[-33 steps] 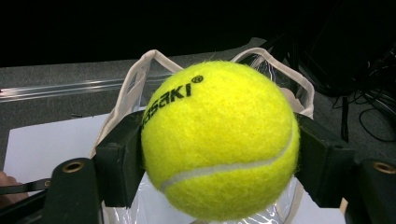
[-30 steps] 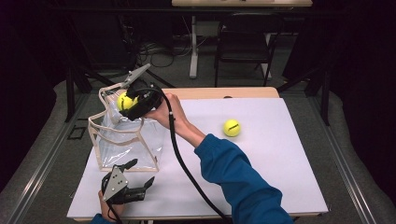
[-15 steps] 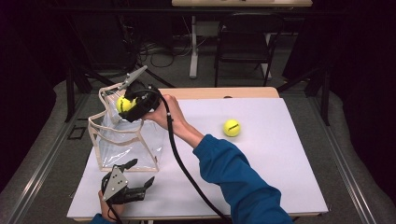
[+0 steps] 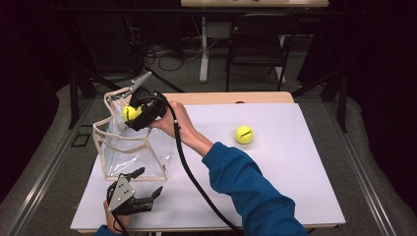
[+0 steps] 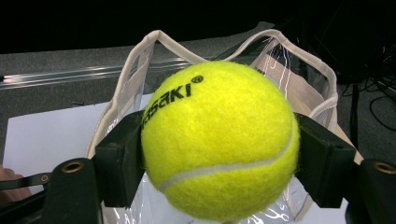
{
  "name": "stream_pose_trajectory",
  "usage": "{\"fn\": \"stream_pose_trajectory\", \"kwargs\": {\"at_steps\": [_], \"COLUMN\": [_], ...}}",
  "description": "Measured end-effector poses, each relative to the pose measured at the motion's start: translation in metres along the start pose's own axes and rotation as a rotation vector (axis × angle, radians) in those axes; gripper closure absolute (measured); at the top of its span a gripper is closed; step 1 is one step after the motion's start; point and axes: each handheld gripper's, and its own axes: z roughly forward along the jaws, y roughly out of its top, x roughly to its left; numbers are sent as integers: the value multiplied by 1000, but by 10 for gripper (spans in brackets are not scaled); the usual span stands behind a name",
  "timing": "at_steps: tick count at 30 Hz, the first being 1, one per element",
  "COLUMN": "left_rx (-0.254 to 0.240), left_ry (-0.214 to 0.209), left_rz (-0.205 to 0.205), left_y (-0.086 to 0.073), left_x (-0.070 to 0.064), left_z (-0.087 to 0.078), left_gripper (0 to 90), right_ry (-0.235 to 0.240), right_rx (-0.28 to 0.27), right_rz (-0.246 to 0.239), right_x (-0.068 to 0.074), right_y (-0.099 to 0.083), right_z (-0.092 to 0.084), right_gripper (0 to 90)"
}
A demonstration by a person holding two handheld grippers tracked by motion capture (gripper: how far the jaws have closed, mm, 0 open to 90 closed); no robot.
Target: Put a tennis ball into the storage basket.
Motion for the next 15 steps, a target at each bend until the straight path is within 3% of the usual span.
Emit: {"fn": "stream_pose_trajectory", "kwargs": {"at_steps": [13,15], "left_rx": [1,1], "left_ry": [1,-1], "left_rz": [1,1], "left_y": [0,0], "left_x": [0,0], "left_z": [0,0], "left_gripper": [158,158], "right_ry": [11,7], "right_rx": [20,27], "right_rz": [-1,-6], "right_x": [3,4], "right_y": [-1,-2], "right_z": [5,6], "right_gripper": [251,212]}}
